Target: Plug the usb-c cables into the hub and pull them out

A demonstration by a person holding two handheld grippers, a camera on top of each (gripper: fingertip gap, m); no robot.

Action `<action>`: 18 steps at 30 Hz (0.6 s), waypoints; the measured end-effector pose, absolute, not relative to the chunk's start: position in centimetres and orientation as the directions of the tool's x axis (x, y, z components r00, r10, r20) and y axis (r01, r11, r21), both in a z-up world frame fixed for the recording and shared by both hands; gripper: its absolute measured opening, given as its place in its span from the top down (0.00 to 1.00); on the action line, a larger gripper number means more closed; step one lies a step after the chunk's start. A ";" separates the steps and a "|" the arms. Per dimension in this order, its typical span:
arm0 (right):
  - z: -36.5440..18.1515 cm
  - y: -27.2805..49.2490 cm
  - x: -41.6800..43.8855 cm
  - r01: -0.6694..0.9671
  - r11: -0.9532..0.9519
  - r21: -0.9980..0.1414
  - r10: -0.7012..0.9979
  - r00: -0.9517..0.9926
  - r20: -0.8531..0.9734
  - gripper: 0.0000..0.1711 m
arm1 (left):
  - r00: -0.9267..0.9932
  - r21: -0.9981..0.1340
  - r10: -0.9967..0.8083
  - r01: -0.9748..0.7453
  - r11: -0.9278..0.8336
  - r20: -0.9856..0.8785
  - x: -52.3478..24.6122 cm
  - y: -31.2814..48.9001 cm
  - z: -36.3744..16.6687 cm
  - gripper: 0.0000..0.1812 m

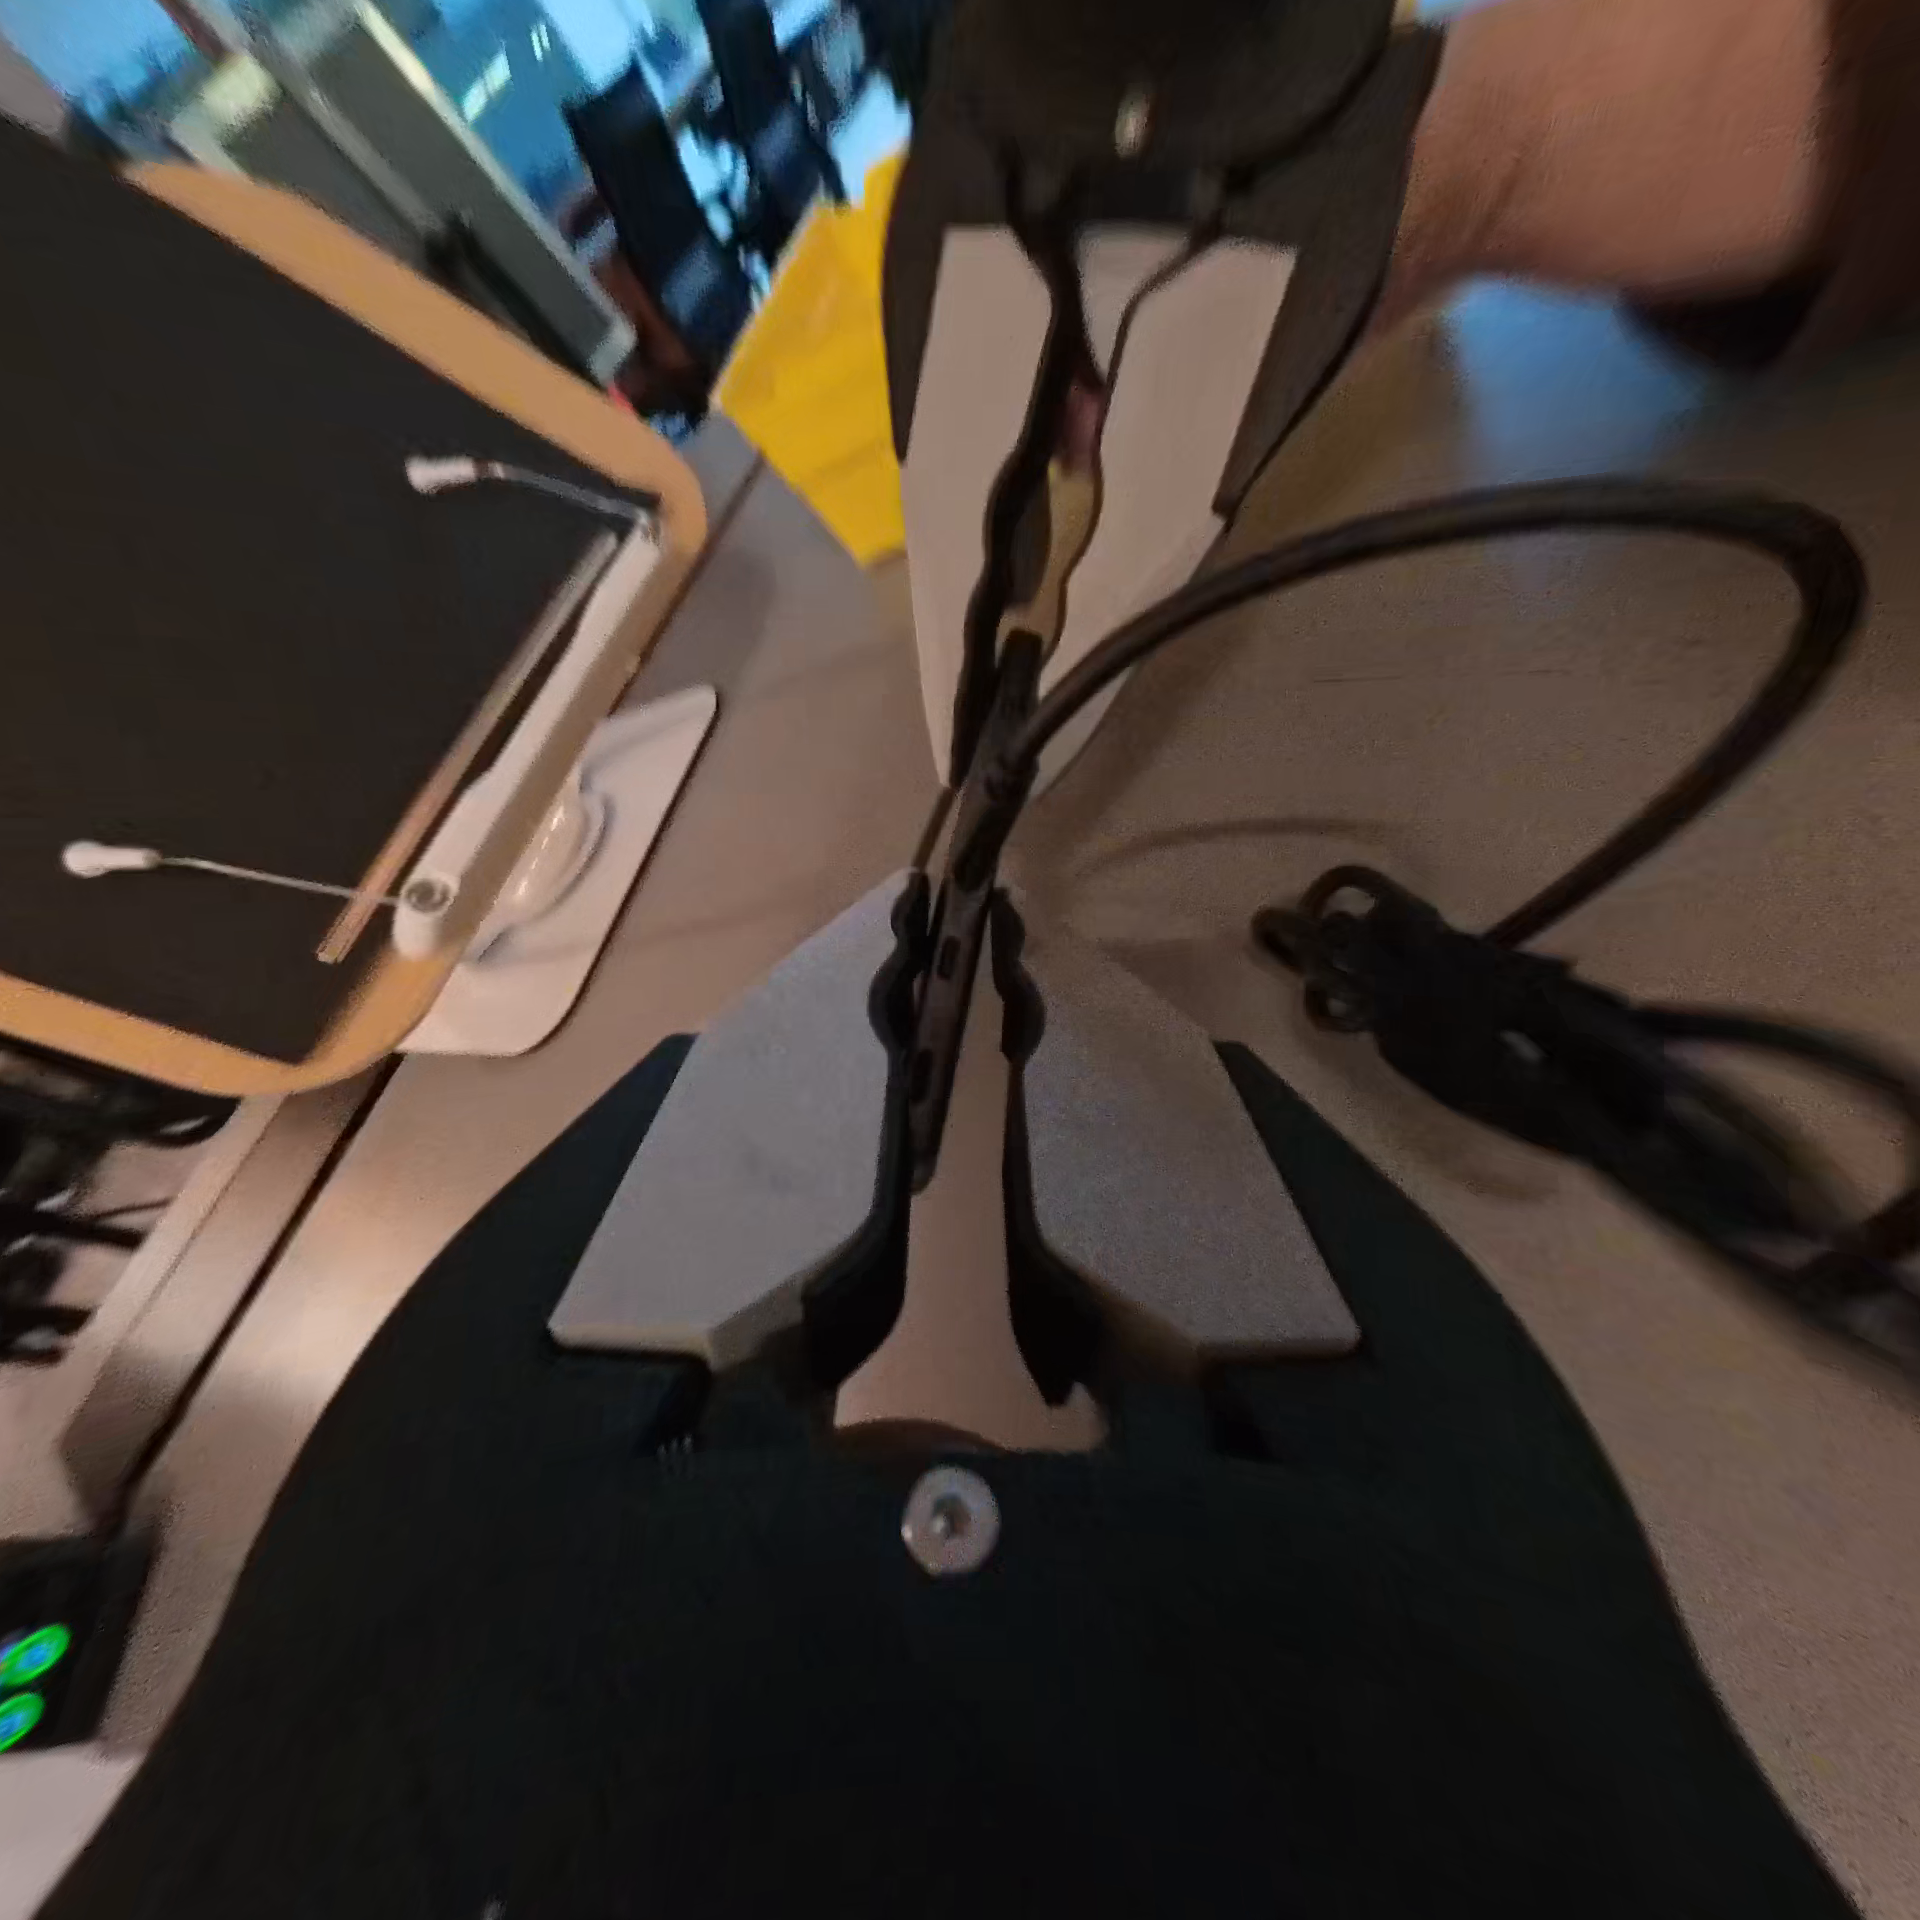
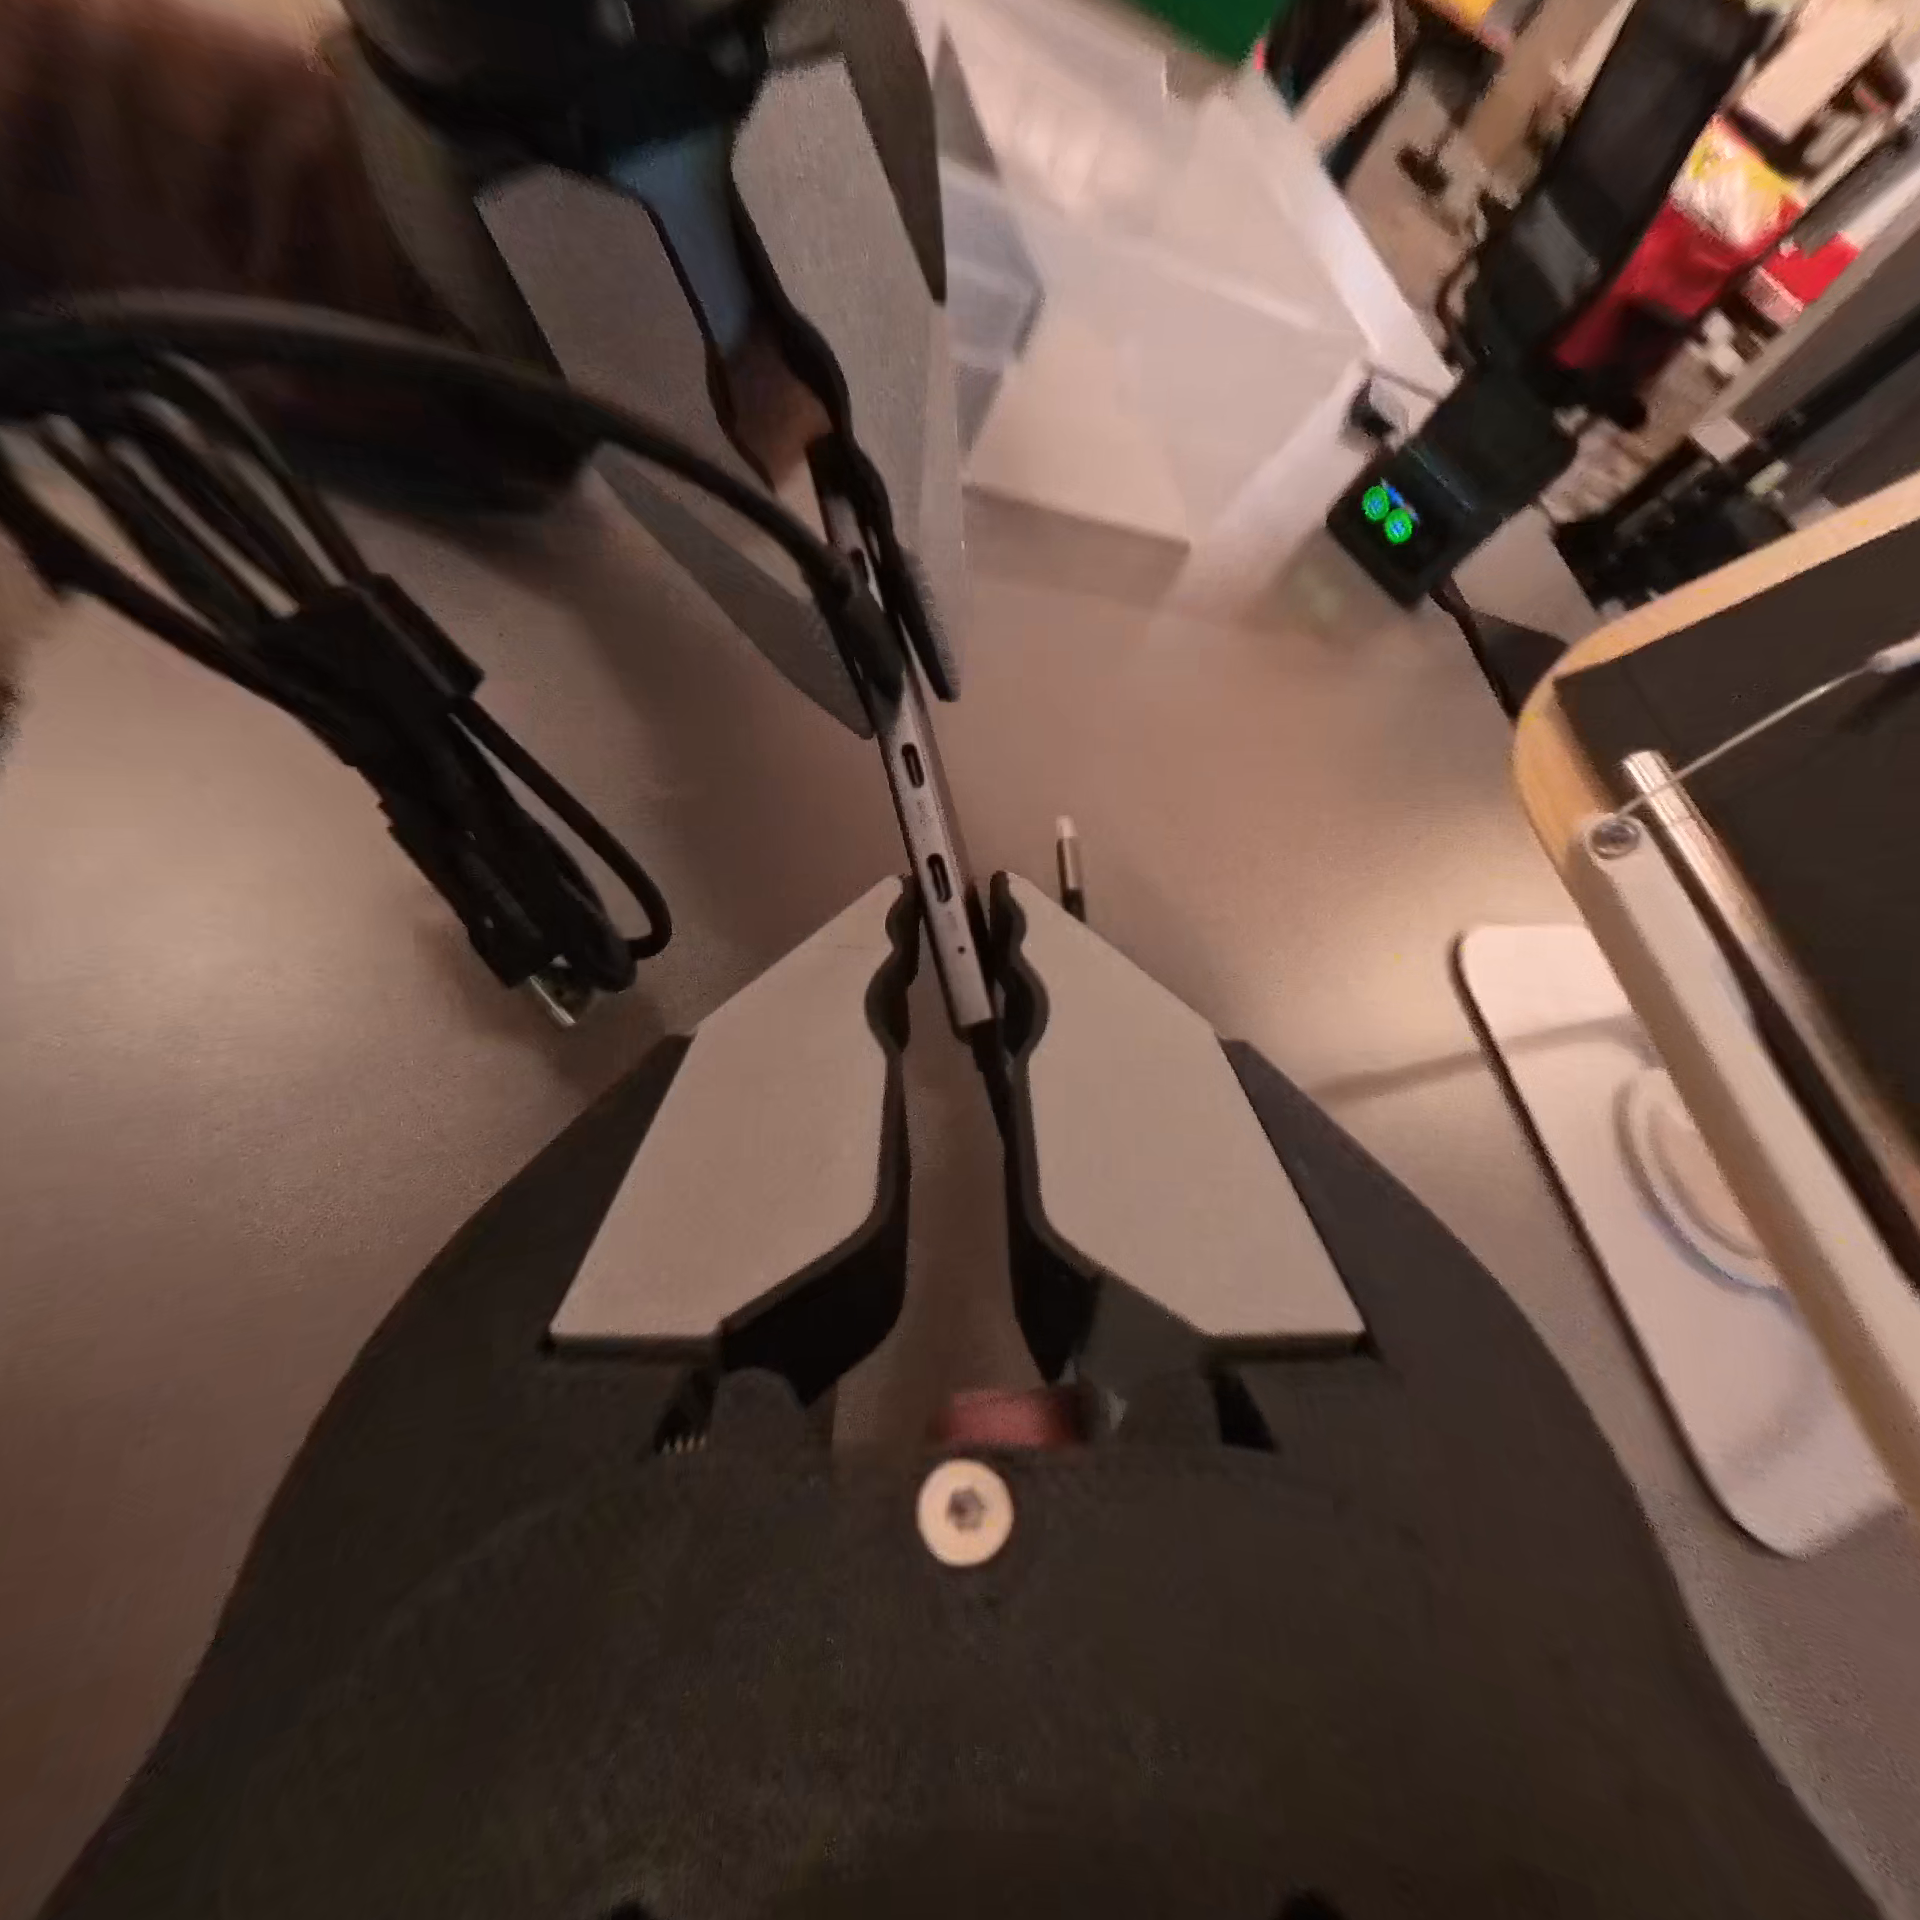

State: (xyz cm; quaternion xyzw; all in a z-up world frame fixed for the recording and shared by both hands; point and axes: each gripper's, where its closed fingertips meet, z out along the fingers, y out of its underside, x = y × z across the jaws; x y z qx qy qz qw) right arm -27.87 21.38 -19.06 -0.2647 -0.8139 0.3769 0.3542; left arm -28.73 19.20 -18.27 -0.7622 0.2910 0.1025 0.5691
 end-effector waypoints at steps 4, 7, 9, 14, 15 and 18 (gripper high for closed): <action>-18.4 20.7 -26.8 0.164 0.422 -0.892 0.699 -0.685 0.205 0.96 | 0.860 -0.892 -0.365 -0.430 -0.141 -0.357 -27.9 19.2 -17.1 0.93; -18.4 20.1 -26.6 0.171 0.356 -0.919 0.682 -0.719 0.130 0.96 | 0.871 -0.904 -0.353 -0.407 -0.130 -0.341 -28.1 19.1 -16.8 0.90; -17.8 19.8 -26.4 0.160 0.314 -0.936 0.673 -0.733 0.100 0.96 | 0.883 -0.928 -0.371 -0.352 -0.123 -0.286 -28.0 18.9 -16.6 0.88; -17.4 19.3 -26.0 0.146 0.283 -0.948 0.652 -0.754 0.078 0.96 | 0.873 -0.958 -0.466 -0.243 -0.153 -0.147 -27.1 18.3 -16.6 0.92; -17.4 19.1 -25.9 0.146 0.280 -0.949 0.645 -0.761 0.073 0.96 | 0.865 -0.961 -0.489 -0.220 -0.166 -0.113 -26.9 18.2 -16.8 0.93; -17.4 18.9 -25.8 0.143 0.276 -0.950 0.638 -0.767 0.070 0.96 | 0.849 -0.956 -0.529 -0.171 -0.238 -0.020 -26.4 18.1 -17.6 0.90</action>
